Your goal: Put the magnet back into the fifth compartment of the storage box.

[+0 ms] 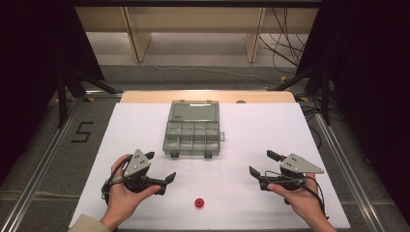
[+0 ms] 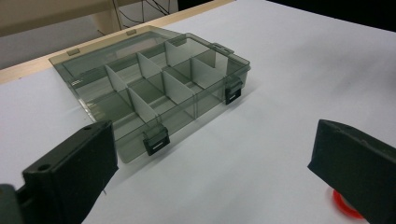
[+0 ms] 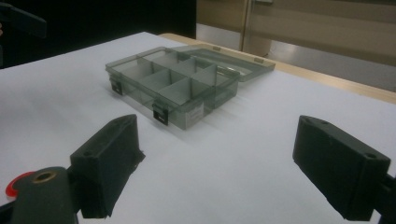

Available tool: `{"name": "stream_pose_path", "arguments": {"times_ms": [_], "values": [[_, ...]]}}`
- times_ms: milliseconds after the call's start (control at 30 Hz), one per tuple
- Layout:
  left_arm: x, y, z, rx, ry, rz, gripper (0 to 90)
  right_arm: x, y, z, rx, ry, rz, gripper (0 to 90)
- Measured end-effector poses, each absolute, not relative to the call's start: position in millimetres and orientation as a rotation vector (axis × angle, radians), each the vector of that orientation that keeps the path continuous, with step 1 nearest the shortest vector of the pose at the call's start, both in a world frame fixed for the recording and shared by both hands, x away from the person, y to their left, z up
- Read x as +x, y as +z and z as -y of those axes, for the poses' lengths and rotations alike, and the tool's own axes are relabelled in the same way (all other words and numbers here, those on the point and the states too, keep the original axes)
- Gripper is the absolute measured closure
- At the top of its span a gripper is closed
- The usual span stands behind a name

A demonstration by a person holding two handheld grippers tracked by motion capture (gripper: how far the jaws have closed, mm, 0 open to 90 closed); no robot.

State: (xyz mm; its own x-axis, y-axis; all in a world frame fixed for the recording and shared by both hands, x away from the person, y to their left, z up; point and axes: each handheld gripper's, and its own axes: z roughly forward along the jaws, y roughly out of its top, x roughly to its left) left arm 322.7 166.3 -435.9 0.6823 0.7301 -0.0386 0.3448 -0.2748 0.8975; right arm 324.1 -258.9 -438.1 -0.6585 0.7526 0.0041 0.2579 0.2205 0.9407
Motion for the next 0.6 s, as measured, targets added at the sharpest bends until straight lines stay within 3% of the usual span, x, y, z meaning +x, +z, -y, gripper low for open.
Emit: {"name": "stream_pose_path", "arguments": {"times_ms": [433,600], "values": [[318.0,-434.1,-135.5,2.032,0.367,-0.738,4.4,312.0,-435.1,263.0,0.929,1.455,-2.042,15.5],[316.7,-440.5,-105.4,2.198,0.261,-0.654,7.1,309.4,-436.7,262.8,0.914,1.491,-2.037,15.5]]}}
